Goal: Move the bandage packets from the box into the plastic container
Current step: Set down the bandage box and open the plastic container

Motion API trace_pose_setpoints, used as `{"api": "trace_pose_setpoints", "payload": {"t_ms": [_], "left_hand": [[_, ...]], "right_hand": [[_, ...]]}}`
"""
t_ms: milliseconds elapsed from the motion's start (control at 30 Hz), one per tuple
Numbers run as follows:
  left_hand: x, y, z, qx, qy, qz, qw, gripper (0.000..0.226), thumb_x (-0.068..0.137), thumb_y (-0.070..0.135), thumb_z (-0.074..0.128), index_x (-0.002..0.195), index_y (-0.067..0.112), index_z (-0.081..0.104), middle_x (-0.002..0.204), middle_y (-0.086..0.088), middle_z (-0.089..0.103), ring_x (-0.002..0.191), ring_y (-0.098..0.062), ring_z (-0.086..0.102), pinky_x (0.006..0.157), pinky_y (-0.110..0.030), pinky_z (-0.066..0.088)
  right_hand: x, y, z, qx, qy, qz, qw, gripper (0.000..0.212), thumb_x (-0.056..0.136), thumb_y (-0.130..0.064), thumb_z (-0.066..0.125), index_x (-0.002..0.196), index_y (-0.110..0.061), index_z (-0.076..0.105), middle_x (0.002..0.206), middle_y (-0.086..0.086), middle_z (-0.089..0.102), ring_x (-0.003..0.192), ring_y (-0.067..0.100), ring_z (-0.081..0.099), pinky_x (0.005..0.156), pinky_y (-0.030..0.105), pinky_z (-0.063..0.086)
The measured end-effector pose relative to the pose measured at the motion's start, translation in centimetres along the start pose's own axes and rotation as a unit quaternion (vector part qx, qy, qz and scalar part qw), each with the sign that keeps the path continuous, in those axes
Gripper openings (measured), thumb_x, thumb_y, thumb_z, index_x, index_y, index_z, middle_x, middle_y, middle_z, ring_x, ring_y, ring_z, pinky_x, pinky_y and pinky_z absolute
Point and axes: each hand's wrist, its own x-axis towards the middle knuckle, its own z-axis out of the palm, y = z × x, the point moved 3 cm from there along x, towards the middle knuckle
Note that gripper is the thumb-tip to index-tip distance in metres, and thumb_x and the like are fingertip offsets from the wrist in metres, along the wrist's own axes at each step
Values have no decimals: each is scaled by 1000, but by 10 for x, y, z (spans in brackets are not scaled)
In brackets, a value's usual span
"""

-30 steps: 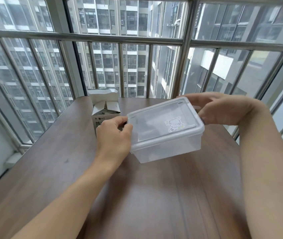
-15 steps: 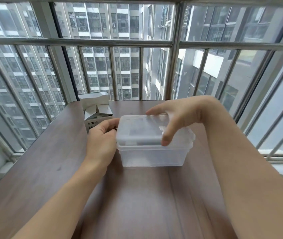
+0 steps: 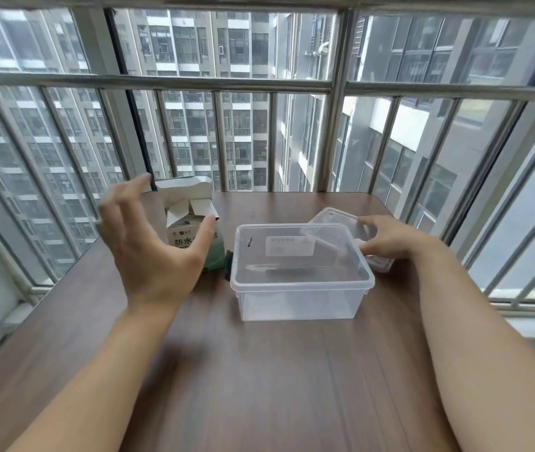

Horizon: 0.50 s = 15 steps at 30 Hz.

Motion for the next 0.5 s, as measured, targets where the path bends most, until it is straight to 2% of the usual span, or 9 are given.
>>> {"api": "trace_pose_setpoints", "payload": {"t_ms": [67, 133, 167, 233, 267, 333, 367, 433, 500], "left_hand": [[2, -26, 3, -46, -54, -118, 990, 119, 62, 57, 91, 153, 17, 26, 154, -10, 32, 144, -24, 32, 121, -41, 28], [-1, -54, 17, -129, -180, -260, 940, 149, 46, 54, 96, 159, 29, 2, 163, -5, 26, 149, -19, 29, 123, -41, 27], [-2, -64, 22, -167, -226, -302, 911, 157, 40, 48, 101, 158, 34, 0, 161, -5, 33, 146, -20, 37, 120, -43, 32], [-3, -74, 32, -242, -274, -334, 868, 147, 44, 21, 104, 159, 25, 14, 146, -4, 50, 130, -21, 56, 106, -40, 49], [-2, -74, 36, -267, -282, -330, 861, 126, 50, 1, 99, 154, 15, 28, 134, -5, 57, 120, -22, 62, 95, -33, 56], [-3, -67, 40, -286, -286, -294, 866, 90, 54, -22, 86, 131, 10, 52, 112, -9, 68, 100, -21, 71, 75, -24, 61], [-3, -64, 41, -298, -290, -277, 866, 87, 51, -23, 87, 125, 10, 56, 107, -10, 70, 95, -19, 72, 73, -25, 61], [-4, -62, 41, -315, -297, -244, 868, 90, 43, -12, 93, 123, 11, 59, 110, -13, 73, 100, -26, 71, 81, -37, 62], [-4, -59, 38, -332, -304, -228, 863, 91, 41, -5, 93, 124, 9, 57, 115, -17, 71, 105, -30, 70, 82, -43, 62]], "right_hand": [[2, -1, -2, -24, -11, 0, 1000, 81, 73, -47, 86, 144, -29, 51, 146, 1, 54, 129, 22, 53, 103, 30, 41], [-3, -10, -14, -8, 15, -9, 1000, 84, 80, -43, 83, 152, -25, 44, 158, 1, 41, 143, 22, 41, 114, 34, 32], [-7, -22, -24, 8, 53, -24, 998, 77, 81, -43, 82, 148, -25, 49, 157, 2, 44, 143, 22, 41, 114, 36, 33], [-26, -61, -46, 49, 137, -90, 985, 44, 83, -40, 81, 124, -27, 71, 134, 6, 65, 127, 22, 57, 102, 38, 45], [-40, -86, -54, 70, 154, -142, 975, 27, 83, -37, 81, 108, -28, 77, 114, 6, 73, 110, 20, 66, 94, 39, 52], [-70, -142, -50, 106, 109, -269, 951, 11, 83, -30, 80, 94, -26, 81, 87, 3, 78, 84, 18, 71, 84, 42, 60], [-85, -169, -37, 97, 55, -317, 942, 11, 84, -28, 78, 94, -25, 81, 85, -2, 79, 81, 16, 73, 80, 37, 62], [-103, -207, 2, 5, -25, -363, 931, 14, 90, -28, 72, 102, -28, 79, 93, -12, 78, 79, 4, 70, 73, 20, 58], [-98, -226, 38, -98, -2, -391, 915, 21, 94, -30, 70, 114, -29, 77, 110, -13, 73, 82, -2, 63, 73, 13, 52]]}}
